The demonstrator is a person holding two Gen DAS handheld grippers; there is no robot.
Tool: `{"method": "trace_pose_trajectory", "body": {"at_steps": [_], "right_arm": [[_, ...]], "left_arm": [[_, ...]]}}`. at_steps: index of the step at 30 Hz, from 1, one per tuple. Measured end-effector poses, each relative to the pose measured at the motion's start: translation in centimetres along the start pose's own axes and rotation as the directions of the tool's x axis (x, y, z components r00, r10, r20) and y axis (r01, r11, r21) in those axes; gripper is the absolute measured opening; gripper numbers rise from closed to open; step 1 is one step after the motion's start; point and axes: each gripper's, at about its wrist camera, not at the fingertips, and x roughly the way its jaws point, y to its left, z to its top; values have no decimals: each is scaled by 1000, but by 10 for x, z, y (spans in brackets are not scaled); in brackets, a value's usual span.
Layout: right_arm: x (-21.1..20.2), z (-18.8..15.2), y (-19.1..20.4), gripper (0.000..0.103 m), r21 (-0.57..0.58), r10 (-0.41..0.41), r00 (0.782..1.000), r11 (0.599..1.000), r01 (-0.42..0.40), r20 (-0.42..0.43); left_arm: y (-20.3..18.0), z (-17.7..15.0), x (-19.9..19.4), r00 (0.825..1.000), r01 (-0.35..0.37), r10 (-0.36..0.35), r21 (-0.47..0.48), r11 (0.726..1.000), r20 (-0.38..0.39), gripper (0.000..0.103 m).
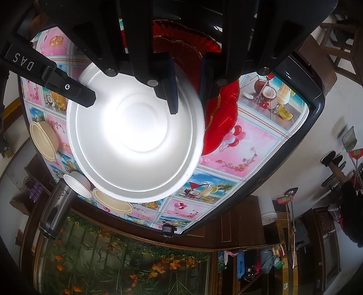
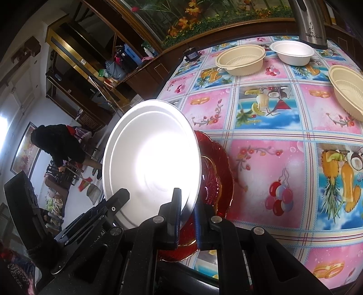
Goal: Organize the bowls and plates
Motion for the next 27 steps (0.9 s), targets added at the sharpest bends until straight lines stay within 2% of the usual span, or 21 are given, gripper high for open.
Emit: {"method": "trace_pose_trajectory", "body": {"at_steps": [27], "right_arm": [[5, -7, 4, 10, -7, 2, 1000, 1000, -2, -27]], "left_arm": [[8, -9, 3, 999, 14, -14, -7, 1000, -49, 15]]}}
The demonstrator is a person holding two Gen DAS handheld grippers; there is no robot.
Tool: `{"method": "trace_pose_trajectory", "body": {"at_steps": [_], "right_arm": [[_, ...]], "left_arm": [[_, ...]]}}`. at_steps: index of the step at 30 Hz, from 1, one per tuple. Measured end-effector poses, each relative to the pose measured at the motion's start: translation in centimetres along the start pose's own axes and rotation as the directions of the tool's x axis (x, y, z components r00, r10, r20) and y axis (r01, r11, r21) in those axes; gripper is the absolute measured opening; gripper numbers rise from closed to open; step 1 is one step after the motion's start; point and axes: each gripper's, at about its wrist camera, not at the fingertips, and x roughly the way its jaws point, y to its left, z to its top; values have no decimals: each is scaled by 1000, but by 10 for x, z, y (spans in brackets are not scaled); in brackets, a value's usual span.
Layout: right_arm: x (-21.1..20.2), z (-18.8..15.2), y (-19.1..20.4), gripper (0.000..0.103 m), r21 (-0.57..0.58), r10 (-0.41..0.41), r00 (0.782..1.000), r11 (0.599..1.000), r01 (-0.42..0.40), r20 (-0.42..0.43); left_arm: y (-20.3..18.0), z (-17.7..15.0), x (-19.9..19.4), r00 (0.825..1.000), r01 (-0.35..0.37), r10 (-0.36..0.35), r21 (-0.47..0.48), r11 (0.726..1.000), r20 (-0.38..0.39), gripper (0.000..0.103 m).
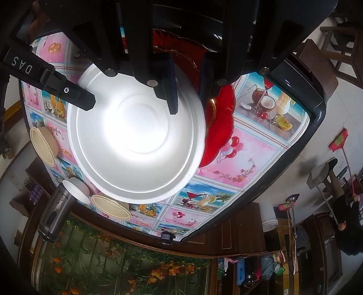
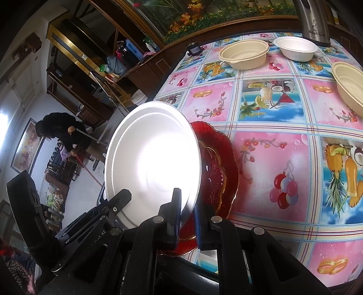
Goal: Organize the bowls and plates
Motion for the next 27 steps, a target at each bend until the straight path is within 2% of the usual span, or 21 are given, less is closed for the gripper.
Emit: {"method": "trace_pose_trajectory", "body": {"at_steps": [27], "right_arm": [[14, 3, -6, 10, 14, 0, 999, 1000, 1, -46]], "left_arm": [[-1, -1, 9, 999, -20, 20, 10, 1000, -25, 15]]}}
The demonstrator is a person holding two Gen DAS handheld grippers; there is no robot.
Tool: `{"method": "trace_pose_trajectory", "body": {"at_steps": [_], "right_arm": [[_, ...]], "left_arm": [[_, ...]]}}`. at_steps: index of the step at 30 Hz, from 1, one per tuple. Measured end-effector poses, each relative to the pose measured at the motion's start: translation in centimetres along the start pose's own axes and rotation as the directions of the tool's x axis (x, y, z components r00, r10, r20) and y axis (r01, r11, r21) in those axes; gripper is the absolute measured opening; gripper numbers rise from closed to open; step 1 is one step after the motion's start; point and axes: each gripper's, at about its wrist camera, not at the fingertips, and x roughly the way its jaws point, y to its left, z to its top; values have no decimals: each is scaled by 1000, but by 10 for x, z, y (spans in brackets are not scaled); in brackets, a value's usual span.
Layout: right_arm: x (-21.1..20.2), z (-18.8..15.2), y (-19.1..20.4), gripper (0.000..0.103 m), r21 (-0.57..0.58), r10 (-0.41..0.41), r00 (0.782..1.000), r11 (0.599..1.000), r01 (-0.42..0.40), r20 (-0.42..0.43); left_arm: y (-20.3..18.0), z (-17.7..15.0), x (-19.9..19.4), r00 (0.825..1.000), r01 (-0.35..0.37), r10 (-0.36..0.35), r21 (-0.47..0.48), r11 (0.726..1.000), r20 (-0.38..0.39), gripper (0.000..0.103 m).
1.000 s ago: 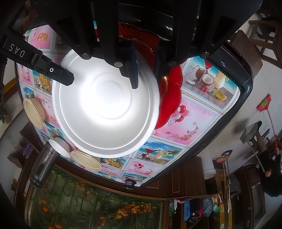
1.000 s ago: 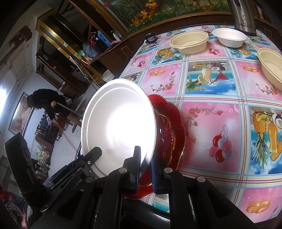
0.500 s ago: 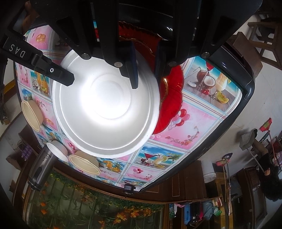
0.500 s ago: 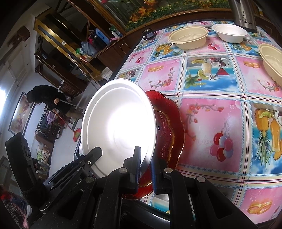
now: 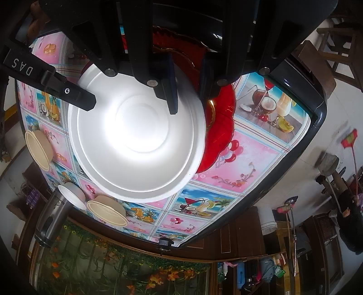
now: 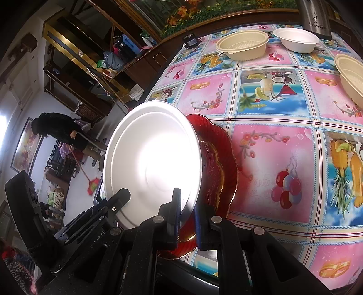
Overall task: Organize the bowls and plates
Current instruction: 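Lower the white plate onto the red plates with both grippers, then open both grippers and withdraw from the stacked plates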
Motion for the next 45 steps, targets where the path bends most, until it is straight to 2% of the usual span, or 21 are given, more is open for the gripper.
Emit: {"method": "trace_pose_trajectory", "body": {"at_steps": [14, 20, 23, 28, 30, 32, 35, 36, 39, 43, 45], "right_arm": [[5, 0, -2, 10, 6, 2, 1000, 1000, -2, -9], [13, -1, -3, 14, 21, 5, 999, 1000, -4, -35], [14, -2, -4, 15, 18, -8, 999, 1000, 8, -31], [13, -2, -5, 16, 19, -4, 1000, 1000, 4, -28], [12, -2, -6, 17, 22, -1, 1000, 1000, 2, -26], [9, -1, -8, 21, 34, 3, 1000, 999, -2, -21], [4, 0, -11, 40, 48, 10, 1000, 999, -9, -12], [3, 0, -11, 49, 52, 14, 1000, 999, -13, -7], [-7, 0, -11, 58, 56, 25, 999, 998, -26, 21], [-23, 2, -11, 80, 61, 51, 996, 997, -56, 71], [-30, 2, -13, 85, 68, 60, 994, 995, -66, 89]], "left_arm": [[6, -1, 4, 1000, 12, -13, -22, 1000, -24, 15], [11, -1, 11, 998, 18, -21, -48, 999, -56, 15], [15, 1, 13, 998, 11, -15, -71, 997, -60, 24], [16, 3, 11, 998, 3, -7, -78, 997, -56, 25], [15, 4, 6, 1000, -5, 3, -75, 997, -29, 36], [16, 7, 1, 1000, -7, 7, -80, 997, -3, 54], [15, 10, -7, 999, -19, 22, -78, 997, 37, 64], [15, 11, -8, 999, -20, 24, -77, 997, 44, 65], [12, 13, -9, 999, -26, 29, -66, 997, 46, 68], [7, 17, -14, 997, -27, 31, -56, 998, 65, 74], [1, 20, -18, 997, -22, 26, -46, 999, 78, 74]]}}
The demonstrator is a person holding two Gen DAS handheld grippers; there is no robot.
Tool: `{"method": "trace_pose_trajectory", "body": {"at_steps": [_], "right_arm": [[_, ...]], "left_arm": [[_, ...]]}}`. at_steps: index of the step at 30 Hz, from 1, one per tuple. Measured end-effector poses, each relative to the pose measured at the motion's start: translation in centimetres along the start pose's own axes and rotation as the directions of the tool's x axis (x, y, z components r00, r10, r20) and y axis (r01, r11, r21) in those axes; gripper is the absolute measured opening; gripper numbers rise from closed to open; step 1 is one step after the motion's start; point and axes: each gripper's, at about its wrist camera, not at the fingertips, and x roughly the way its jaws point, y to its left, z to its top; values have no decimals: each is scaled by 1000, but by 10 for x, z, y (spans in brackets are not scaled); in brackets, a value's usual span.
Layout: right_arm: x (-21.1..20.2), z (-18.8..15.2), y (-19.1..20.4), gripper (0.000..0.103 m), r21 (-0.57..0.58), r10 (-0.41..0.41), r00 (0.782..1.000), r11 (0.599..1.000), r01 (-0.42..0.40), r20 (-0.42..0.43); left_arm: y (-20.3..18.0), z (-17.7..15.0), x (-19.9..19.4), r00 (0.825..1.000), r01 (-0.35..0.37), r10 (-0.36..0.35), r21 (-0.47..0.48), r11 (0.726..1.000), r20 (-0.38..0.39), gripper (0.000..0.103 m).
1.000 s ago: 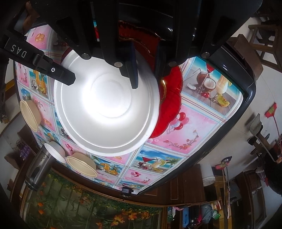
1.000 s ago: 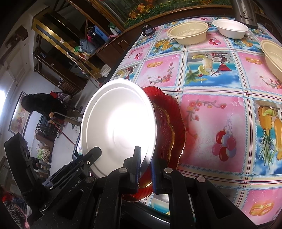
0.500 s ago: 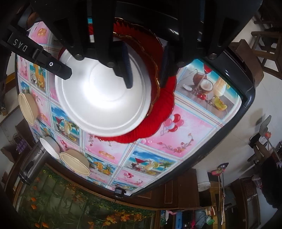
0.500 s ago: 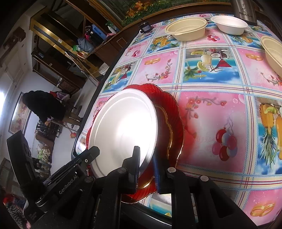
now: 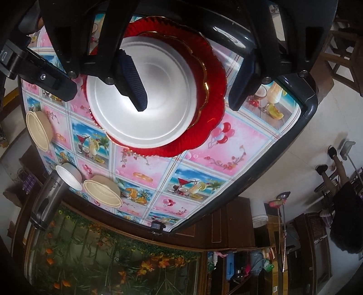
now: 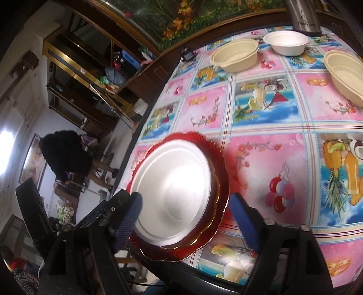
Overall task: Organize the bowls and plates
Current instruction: 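Open both grippers and withdraw from the stacked plates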
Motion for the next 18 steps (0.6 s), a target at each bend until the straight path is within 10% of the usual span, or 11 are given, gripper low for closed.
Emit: {"method": "trace_pose_trajectory", "body": {"at_steps": [18], "right_arm": [[-111, 30, -128, 94, 260, -93, 977, 965, 41, 191]], "left_arm": [[-166, 29, 13, 959, 277, -263, 152, 949, -108, 77]]}}
